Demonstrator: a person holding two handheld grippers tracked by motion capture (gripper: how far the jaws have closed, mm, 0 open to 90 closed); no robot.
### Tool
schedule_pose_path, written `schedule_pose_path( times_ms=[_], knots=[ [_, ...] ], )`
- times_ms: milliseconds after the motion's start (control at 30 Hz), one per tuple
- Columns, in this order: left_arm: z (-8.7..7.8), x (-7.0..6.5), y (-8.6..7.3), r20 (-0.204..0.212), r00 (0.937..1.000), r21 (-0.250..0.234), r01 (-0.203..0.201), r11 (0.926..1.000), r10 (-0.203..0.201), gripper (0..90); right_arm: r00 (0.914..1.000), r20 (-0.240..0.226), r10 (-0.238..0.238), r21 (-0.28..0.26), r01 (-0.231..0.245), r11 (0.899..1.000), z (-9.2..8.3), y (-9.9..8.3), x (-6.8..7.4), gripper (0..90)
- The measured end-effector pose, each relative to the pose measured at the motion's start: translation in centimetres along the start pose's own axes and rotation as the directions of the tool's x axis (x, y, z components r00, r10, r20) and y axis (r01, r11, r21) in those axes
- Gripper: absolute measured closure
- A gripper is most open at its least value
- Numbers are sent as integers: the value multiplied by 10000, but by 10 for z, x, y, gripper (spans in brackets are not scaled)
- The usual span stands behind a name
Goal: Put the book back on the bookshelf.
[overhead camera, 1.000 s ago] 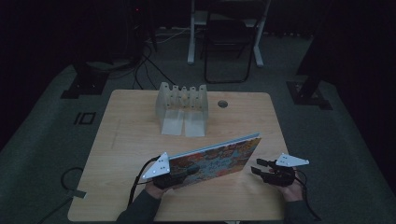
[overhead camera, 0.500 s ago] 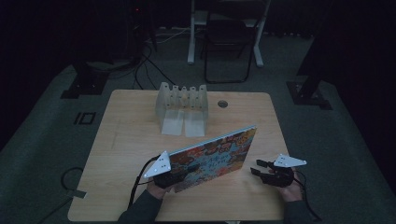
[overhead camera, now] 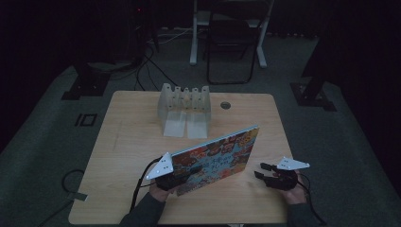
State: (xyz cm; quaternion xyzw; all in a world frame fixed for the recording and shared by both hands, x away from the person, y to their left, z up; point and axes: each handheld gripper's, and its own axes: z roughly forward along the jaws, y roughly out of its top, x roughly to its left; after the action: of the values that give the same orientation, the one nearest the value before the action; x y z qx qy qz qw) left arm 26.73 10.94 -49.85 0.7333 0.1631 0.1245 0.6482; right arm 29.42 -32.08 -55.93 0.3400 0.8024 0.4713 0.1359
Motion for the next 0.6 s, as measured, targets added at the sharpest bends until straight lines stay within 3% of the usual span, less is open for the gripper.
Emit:
schedule_pose_path(
  times_ms=[600],
  knots=[
    [-8, -3, 7, -263, 9994, 22, -245, 9997, 246, 813, 10000, -9, -24, 481, 24, 9988, 5, -6, 1, 471]
  ],
)
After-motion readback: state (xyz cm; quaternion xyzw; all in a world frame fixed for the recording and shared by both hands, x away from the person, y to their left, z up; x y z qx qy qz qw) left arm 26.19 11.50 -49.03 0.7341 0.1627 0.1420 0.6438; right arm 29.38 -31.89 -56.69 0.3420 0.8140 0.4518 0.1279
